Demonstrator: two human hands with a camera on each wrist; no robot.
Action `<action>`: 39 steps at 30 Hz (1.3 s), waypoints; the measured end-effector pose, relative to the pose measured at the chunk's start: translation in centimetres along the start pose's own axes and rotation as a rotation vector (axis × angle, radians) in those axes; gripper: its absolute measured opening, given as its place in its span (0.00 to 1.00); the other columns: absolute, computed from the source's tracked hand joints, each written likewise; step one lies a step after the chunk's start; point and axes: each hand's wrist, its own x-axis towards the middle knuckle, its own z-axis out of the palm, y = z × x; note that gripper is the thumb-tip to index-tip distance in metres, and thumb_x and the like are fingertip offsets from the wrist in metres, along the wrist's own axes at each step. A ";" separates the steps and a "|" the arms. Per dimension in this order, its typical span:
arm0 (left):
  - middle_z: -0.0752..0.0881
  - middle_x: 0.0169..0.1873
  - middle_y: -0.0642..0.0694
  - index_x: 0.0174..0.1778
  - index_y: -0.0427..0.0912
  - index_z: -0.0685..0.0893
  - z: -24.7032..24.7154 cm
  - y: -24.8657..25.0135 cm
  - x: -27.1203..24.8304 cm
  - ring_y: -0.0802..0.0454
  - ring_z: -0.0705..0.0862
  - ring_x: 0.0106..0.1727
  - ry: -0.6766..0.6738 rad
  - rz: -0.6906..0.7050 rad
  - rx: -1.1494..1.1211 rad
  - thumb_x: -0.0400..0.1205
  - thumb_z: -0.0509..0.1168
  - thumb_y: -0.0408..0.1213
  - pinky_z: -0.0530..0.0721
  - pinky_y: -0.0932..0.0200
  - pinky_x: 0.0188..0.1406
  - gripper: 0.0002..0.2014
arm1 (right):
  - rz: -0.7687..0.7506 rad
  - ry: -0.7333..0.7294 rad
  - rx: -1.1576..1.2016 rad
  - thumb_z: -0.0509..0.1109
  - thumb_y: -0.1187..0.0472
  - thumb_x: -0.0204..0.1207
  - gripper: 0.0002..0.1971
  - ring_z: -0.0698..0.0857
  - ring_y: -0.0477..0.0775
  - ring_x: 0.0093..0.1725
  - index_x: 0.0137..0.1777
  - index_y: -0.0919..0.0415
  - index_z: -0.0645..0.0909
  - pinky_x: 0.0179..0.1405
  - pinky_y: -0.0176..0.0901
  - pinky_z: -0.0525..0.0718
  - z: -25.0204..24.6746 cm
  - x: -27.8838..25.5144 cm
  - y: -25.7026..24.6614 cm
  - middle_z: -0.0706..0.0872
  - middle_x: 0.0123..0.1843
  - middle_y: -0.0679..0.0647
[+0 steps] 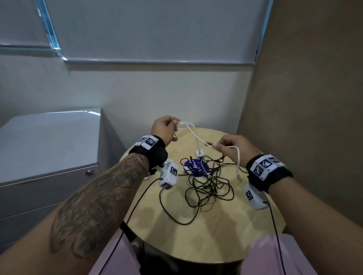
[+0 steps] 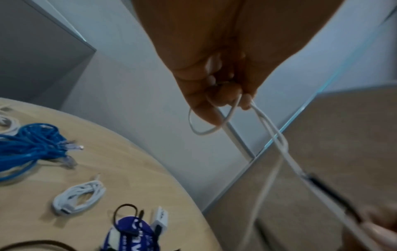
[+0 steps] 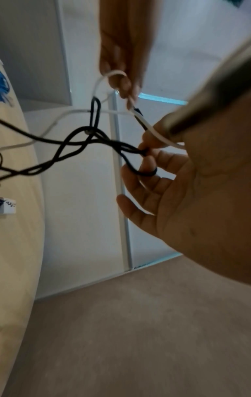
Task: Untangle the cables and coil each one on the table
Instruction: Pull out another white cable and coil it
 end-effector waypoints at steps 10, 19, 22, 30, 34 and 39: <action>0.78 0.30 0.45 0.49 0.38 0.84 -0.4 6.9 0.1 0.55 0.73 0.27 -0.105 0.044 -0.240 0.87 0.58 0.28 0.87 0.57 0.25 0.09 | 0.064 -0.149 -0.115 0.82 0.52 0.72 0.34 0.84 0.48 0.48 0.78 0.46 0.74 0.50 0.42 0.80 1.5 -0.2 -0.9 0.80 0.64 0.49; 0.81 0.37 0.46 0.49 0.42 0.85 -1.2 9.4 -0.5 0.55 0.78 0.29 -0.132 0.078 -0.273 0.86 0.60 0.29 0.89 0.51 0.35 0.09 | 0.145 -0.189 0.309 0.68 0.59 0.86 0.09 0.90 0.48 0.41 0.56 0.62 0.87 0.39 0.40 0.84 1.6 0.9 -6.7 0.92 0.48 0.54; 0.79 0.58 0.48 0.60 0.48 0.80 -1.9 8.0 -1.0 0.52 0.86 0.39 -0.017 0.147 -0.072 0.84 0.65 0.34 0.90 0.50 0.38 0.10 | 0.231 -0.123 0.703 0.65 0.64 0.87 0.07 0.89 0.47 0.32 0.51 0.64 0.83 0.32 0.38 0.86 0.5 0.9 -7.2 0.91 0.41 0.57; 0.91 0.52 0.45 0.61 0.39 0.84 0.8 2.3 -7.7 0.47 0.89 0.51 -0.547 -0.105 -0.054 0.85 0.65 0.49 0.83 0.51 0.57 0.17 | 0.225 -0.019 0.953 0.60 0.66 0.89 0.10 0.81 0.40 0.25 0.49 0.61 0.81 0.25 0.32 0.75 -0.3 0.9 -8.3 0.91 0.35 0.50; 0.90 0.41 0.38 0.52 0.38 0.88 1.4 -0.5 -8.2 0.45 0.87 0.48 -0.551 -0.127 -0.149 0.86 0.64 0.38 0.80 0.47 0.59 0.09 | 0.272 -0.039 0.871 0.63 0.61 0.89 0.08 0.82 0.42 0.27 0.51 0.59 0.83 0.23 0.32 0.78 0.4 0.5 -7.5 0.91 0.44 0.53; 0.79 0.64 0.51 0.67 0.49 0.77 2.3 -2.4 -8.9 0.55 0.79 0.64 -0.223 0.192 0.248 0.83 0.64 0.54 0.79 0.60 0.59 0.19 | 0.401 0.102 1.122 0.59 0.61 0.90 0.10 0.72 0.42 0.22 0.50 0.62 0.79 0.16 0.32 0.66 1.4 1.0 -6.4 0.84 0.39 0.55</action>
